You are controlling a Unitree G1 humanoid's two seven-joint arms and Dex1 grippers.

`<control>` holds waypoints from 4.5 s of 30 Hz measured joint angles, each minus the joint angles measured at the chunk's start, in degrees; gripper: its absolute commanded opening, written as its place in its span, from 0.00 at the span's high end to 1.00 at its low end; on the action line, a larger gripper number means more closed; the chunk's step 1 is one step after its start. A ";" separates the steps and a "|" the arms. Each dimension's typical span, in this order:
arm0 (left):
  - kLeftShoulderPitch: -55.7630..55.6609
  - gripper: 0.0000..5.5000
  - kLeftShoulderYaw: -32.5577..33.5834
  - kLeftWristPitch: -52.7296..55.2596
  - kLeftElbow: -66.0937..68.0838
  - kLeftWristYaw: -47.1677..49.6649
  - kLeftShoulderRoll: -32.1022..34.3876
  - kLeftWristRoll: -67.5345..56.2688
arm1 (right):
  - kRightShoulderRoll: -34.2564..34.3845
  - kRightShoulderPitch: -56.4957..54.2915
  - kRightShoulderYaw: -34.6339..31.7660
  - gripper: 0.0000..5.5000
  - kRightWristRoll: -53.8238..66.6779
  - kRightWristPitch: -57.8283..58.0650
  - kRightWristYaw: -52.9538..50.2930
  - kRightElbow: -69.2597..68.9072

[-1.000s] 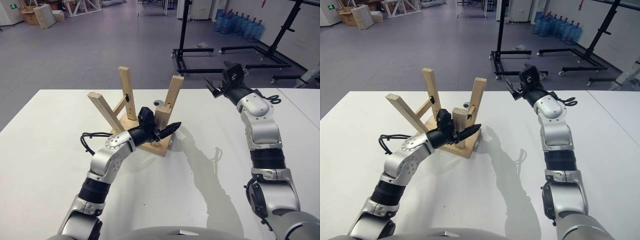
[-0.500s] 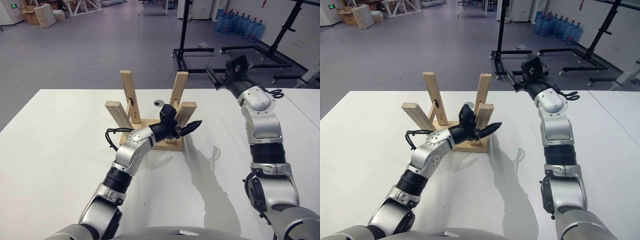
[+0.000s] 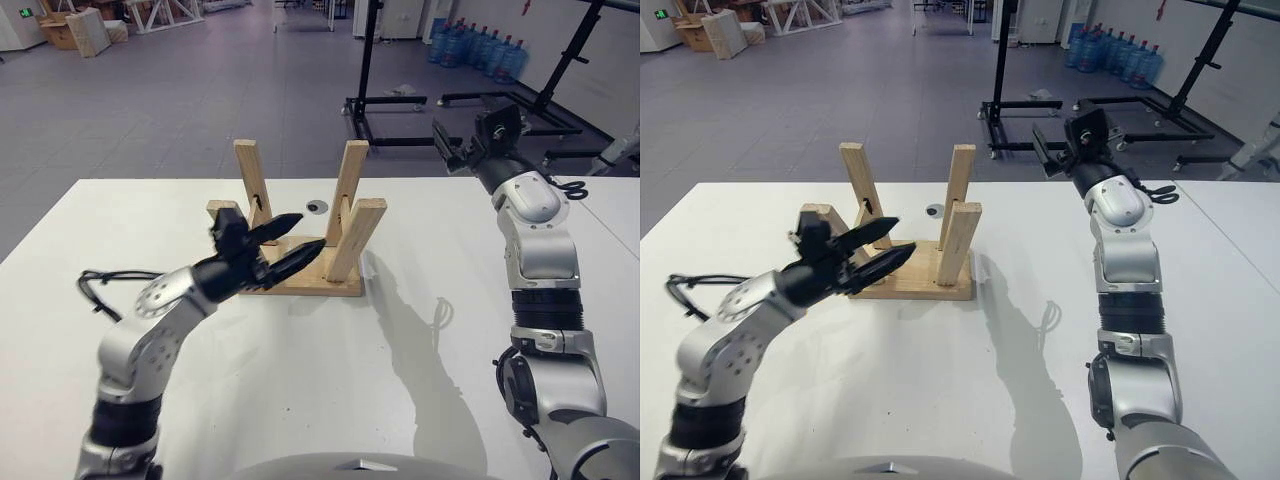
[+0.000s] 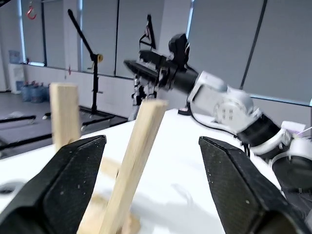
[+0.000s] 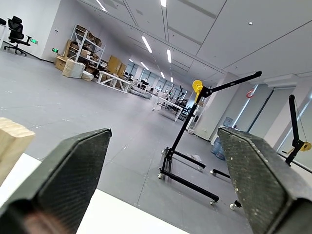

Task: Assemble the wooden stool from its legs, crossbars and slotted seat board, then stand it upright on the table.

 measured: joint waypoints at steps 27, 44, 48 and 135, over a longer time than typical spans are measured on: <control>-17.79 0.37 -4.00 -22.92 54.49 -26.24 16.78 23.41 | -5.38 10.80 10.35 0.26 3.98 -18.89 31.10 21.57; -18.29 0.37 -6.01 -18.56 48.82 -30.31 15.04 21.23 | -1.57 8.86 14.93 0.26 12.17 -14.05 48.18 18.38; -16.22 0.37 -4.28 -14.25 41.18 -32.86 14.25 14.45 | -1.40 8.81 14.52 0.33 14.36 -10.03 49.21 15.99; -7.07 0.07 5.51 43.55 30.27 -17.31 25.95 -27.25 | -12.31 11.63 -0.75 0.03 62.41 74.18 36.95 -4.13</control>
